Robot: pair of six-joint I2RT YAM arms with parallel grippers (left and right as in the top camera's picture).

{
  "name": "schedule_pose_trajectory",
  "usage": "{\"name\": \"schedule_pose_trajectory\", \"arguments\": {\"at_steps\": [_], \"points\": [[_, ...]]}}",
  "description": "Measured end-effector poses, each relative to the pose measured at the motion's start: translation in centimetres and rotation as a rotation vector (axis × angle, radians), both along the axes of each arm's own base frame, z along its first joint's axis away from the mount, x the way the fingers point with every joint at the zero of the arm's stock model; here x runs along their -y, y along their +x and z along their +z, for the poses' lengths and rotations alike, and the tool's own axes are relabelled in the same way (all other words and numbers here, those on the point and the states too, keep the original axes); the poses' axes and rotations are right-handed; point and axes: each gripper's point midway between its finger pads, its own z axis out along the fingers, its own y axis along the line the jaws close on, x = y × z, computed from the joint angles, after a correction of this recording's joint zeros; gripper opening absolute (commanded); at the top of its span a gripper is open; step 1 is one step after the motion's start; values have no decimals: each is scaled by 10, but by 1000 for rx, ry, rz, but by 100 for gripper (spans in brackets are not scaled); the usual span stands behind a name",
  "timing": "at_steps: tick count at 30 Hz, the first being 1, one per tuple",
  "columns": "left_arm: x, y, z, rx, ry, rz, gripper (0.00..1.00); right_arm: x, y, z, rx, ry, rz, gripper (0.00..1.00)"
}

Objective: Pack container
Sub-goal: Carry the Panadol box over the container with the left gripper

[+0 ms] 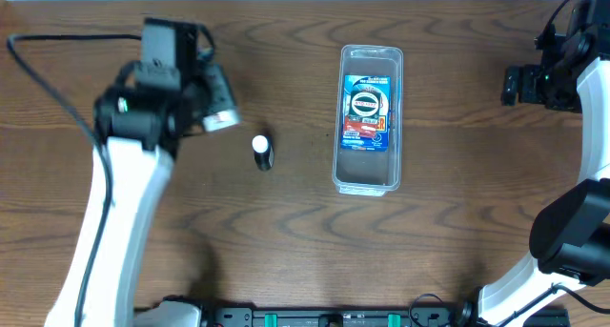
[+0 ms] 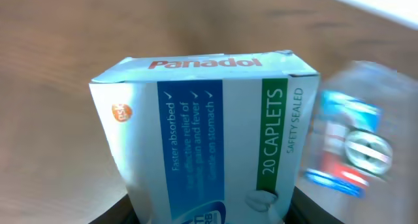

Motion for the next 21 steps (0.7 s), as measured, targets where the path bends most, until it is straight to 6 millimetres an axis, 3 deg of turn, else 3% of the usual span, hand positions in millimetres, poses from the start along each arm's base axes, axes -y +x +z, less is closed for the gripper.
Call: {"name": "schedule_pose_trajectory", "arguments": {"at_steps": [4, 9, 13, 21], "points": [[68, -24, 36, 120, -66, -174, 50, 0, 0, 0, 0, 0, 0, 99], [135, -40, 36, 136, -116, -319, 50, 0, 0, 0, 0, 0, 0, 99], [181, -37, 15, 111, -122, -388, 50, 0, 0, 0, 0, 0, 0, 99], [255, -24, -62, 19, -79, -475, 50, 0, 0, 0, 0, 0, 0, 99]]}}
